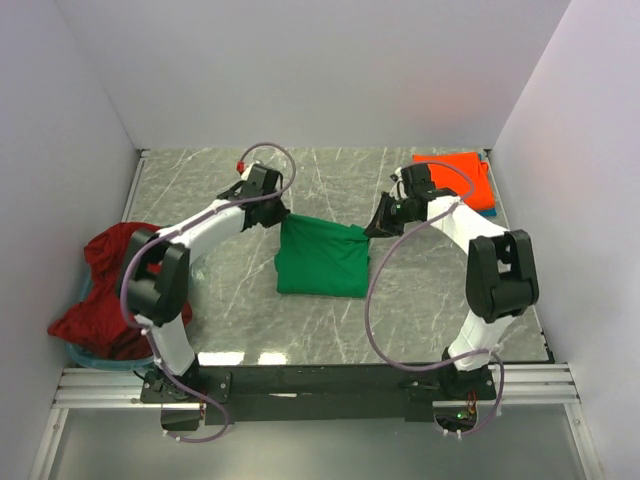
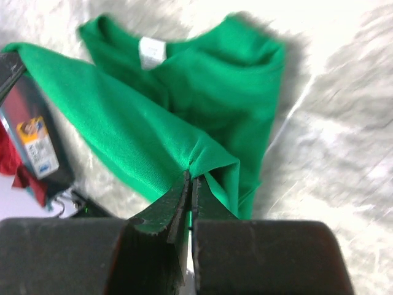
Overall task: Fold and stack the t-shirts
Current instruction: Fold the tshirt
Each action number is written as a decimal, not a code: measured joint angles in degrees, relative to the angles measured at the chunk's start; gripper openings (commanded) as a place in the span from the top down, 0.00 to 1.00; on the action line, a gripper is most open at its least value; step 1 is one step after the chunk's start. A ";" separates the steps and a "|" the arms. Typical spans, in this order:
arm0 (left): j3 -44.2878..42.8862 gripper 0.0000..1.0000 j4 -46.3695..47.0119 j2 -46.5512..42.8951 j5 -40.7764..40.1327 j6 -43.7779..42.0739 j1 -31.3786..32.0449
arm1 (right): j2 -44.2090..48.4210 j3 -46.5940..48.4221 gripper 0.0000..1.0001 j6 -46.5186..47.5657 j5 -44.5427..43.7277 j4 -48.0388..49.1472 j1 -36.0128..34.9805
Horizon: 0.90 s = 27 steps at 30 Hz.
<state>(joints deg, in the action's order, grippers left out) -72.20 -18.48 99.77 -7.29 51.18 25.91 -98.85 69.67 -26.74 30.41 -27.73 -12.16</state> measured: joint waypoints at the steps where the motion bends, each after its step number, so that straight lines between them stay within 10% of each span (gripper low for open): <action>1: -1.29 0.99 0.15 1.90 0.35 -0.46 -0.17 | -1.27 0.52 1.00 -0.46 -0.63 0.39 0.26; 7: -7.08 0.99 0.11 9.97 1.53 -1.57 -0.76 | -7.63 4.37 0.96 -1.14 -2.32 1.60 1.27; 11: -8.90 0.94 -0.11 12.48 1.77 -1.60 -1.51 | -11.39 7.89 0.54 -0.96 -2.73 1.66 1.46; 14: -9.18 0.69 -0.63 12.59 1.60 -1.81 -1.92 | -12.41 9.68 0.24 -0.74 -3.43 1.38 1.79; 20: -9.31 0.05 -0.87 11.91 1.01 -2.05 -2.36 | -10.62 10.82 0.16 0.48 -4.17 1.40 2.08; 27: -2.86 0.01 0.81 1.49 1.66 -0.83 -0.94 | 3.17 0.37 0.14 0.44 -2.27 3.17 1.16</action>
<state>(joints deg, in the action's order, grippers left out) -75.07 -17.67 101.25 -5.63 50.35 24.97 -95.68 70.04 -26.30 28.14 -24.56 -11.00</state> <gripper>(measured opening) 0.994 0.857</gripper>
